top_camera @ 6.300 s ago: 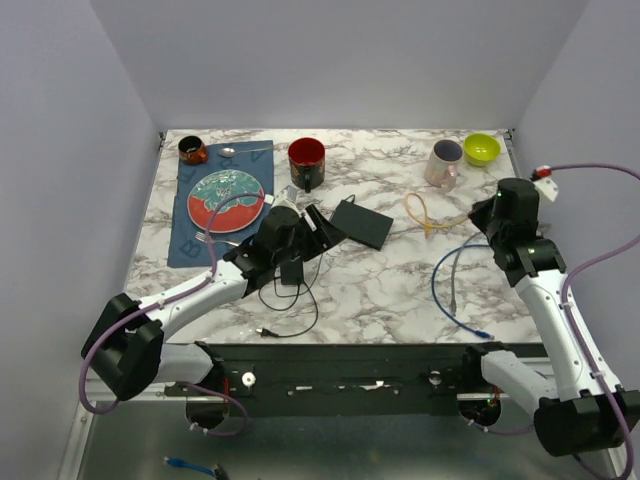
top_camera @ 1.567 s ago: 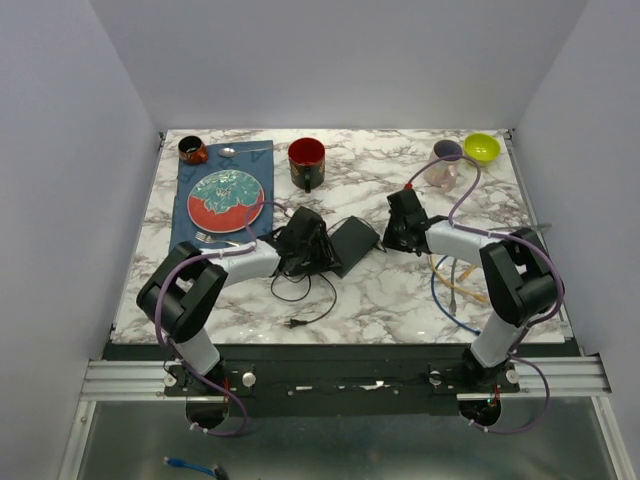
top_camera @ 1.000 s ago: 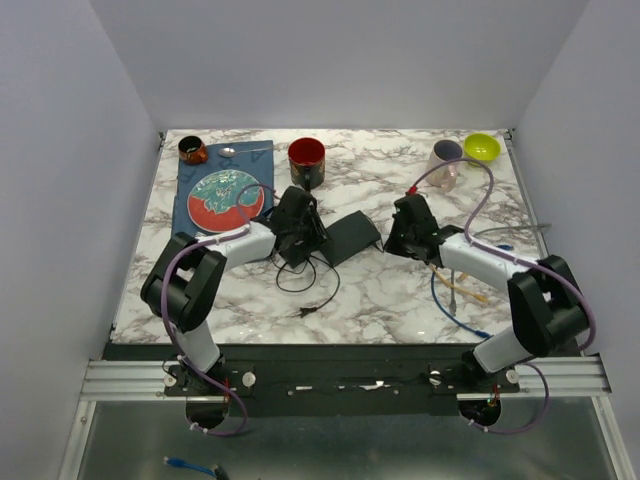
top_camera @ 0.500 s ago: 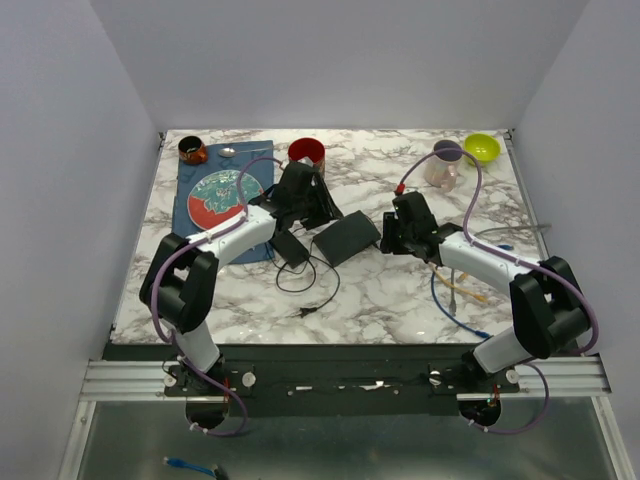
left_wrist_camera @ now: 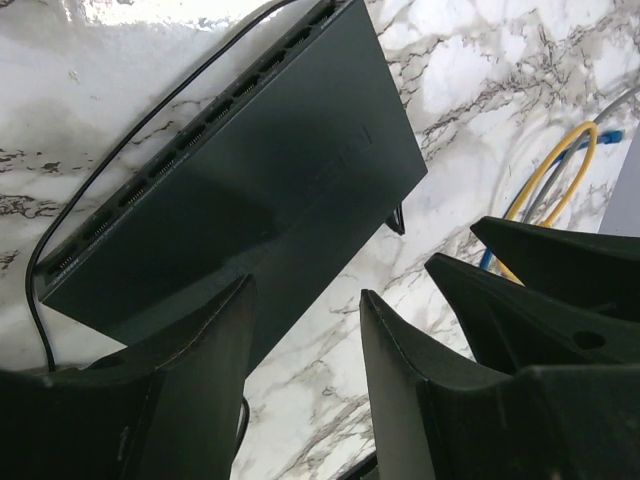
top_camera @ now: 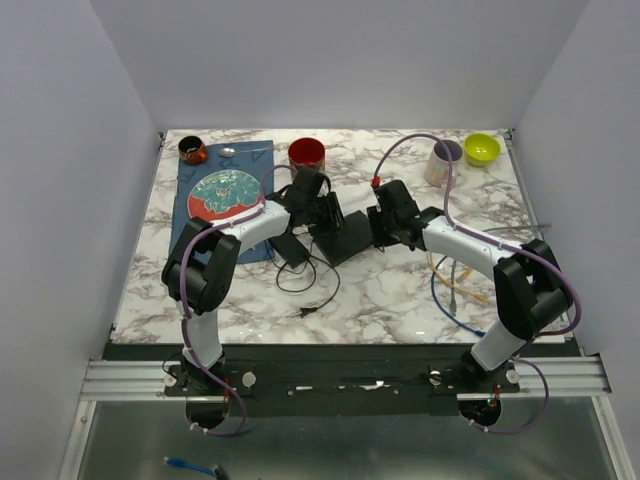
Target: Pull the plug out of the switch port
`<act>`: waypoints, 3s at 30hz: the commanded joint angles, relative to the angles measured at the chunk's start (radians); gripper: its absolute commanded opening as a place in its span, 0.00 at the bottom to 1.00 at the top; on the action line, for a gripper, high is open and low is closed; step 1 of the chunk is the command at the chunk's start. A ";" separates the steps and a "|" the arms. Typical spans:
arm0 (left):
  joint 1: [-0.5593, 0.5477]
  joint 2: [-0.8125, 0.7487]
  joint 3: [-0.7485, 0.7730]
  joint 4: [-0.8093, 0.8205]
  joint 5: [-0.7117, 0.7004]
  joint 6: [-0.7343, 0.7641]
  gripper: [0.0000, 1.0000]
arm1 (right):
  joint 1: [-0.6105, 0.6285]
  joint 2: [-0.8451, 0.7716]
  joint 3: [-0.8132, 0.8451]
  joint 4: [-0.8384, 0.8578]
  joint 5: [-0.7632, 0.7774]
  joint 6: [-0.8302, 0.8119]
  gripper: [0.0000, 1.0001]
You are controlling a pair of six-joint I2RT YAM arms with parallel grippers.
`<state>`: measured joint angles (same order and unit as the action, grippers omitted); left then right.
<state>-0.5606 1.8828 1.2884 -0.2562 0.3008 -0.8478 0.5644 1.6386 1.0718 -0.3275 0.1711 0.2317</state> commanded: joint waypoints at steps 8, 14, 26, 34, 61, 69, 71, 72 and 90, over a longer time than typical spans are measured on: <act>-0.005 0.053 -0.014 -0.029 0.055 0.010 0.54 | 0.043 0.036 -0.029 -0.061 0.076 -0.066 0.49; -0.005 0.042 -0.044 -0.020 0.050 0.006 0.54 | 0.043 0.099 -0.007 -0.038 0.079 -0.071 0.48; -0.004 0.038 -0.089 -0.006 0.047 0.001 0.54 | 0.046 0.168 0.066 -0.031 0.053 -0.069 0.47; -0.004 0.024 -0.100 -0.003 0.046 0.000 0.54 | 0.046 0.193 0.096 -0.019 0.068 -0.072 0.46; -0.001 -0.155 -0.175 0.029 0.012 -0.005 0.55 | 0.049 0.144 0.025 0.024 -0.074 0.162 0.13; -0.027 -0.177 -0.235 0.078 0.057 -0.017 0.55 | 0.065 0.090 -0.003 0.022 -0.085 0.228 0.07; -0.048 -0.159 -0.236 0.086 0.066 -0.023 0.55 | 0.066 0.086 -0.009 0.015 -0.076 0.231 0.01; -0.061 -0.151 -0.236 0.092 0.072 -0.025 0.55 | 0.066 0.083 -0.010 0.010 -0.073 0.233 0.01; -0.182 -0.010 -0.251 0.160 -0.103 -0.161 0.40 | 0.077 0.086 -0.136 0.039 -0.044 0.256 0.01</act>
<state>-0.7437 1.8549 1.0447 -0.1070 0.3019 -0.9516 0.6296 1.7218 0.9741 -0.2634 0.1131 0.4786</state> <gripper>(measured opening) 0.438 0.156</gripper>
